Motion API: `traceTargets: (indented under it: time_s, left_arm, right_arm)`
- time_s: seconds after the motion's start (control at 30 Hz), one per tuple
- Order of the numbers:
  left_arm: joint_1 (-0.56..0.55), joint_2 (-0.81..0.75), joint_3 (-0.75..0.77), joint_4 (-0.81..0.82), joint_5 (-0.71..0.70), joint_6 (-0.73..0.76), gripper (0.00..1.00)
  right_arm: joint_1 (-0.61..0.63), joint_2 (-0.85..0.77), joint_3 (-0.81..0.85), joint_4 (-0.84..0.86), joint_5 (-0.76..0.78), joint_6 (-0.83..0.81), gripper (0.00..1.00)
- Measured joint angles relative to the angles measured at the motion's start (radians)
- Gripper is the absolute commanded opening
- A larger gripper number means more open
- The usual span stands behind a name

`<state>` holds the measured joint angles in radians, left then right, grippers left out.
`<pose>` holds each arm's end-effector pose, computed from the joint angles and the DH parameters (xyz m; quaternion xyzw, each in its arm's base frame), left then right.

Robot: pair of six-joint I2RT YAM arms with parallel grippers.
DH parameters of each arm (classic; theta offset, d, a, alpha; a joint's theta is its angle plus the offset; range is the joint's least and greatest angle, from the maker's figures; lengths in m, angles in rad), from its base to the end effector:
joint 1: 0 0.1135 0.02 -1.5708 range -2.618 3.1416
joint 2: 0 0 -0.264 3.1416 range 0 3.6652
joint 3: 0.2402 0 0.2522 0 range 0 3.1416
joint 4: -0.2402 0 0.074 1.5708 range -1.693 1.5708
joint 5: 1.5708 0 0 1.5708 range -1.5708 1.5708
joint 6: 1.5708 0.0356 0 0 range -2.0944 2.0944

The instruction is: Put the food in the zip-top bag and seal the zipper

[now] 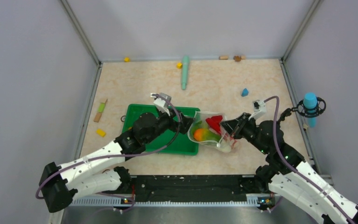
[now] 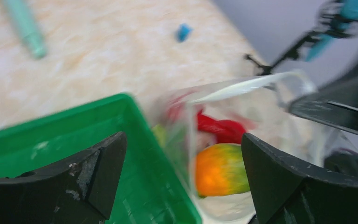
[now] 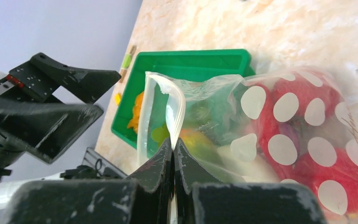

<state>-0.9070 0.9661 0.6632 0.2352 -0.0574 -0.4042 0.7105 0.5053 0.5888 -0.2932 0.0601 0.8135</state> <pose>0.1439 -0.1806 0.3075 0.1627 0.7122 -0.3995 0.5538 0.1039 0.0866 0.2987 0.0589 0.7749 0.4173 0.4711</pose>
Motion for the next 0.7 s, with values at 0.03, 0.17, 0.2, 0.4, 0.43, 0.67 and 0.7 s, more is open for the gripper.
traceTargets:
  time_s: [0.03, 0.17, 0.2, 0.4, 0.43, 0.67, 0.7]
  left_arm:
    - [0.0, -0.005, 0.006, -0.045, -0.057, -0.024, 0.97]
    - [0.013, -0.006, 0.043, -0.305, -0.323, -0.16, 0.97]
    - [0.018, -0.008, 0.047, -0.357, -0.37, -0.192, 0.97]
    - [0.08, -0.071, 0.042, -0.624, -0.507, -0.381, 0.97]
    - [0.109, -0.092, 0.036, -0.656, -0.51, -0.414, 0.97]
    - [0.333, -0.161, -0.005, -0.777, -0.479, -0.548, 0.97]
    - [0.352, -0.172, -0.017, -0.789, -0.475, -0.565, 0.97]
  right_arm:
    - [0.0, -0.008, -0.008, 0.008, 0.014, -0.015, 0.0]
    - [0.0, -0.056, -0.042, 0.023, 0.085, -0.082, 0.0]
    - [0.0, -0.07, -0.046, 0.024, 0.107, -0.101, 0.0]
    - [0.0, -0.173, -0.061, 0.038, 0.219, -0.214, 0.0]
    - [0.0, -0.187, -0.071, 0.043, 0.23, -0.228, 0.0]
    - [0.0, -0.225, -0.12, 0.042, 0.289, -0.31, 0.0]
    - [0.0, -0.225, -0.126, 0.049, 0.293, -0.318, 0.0]
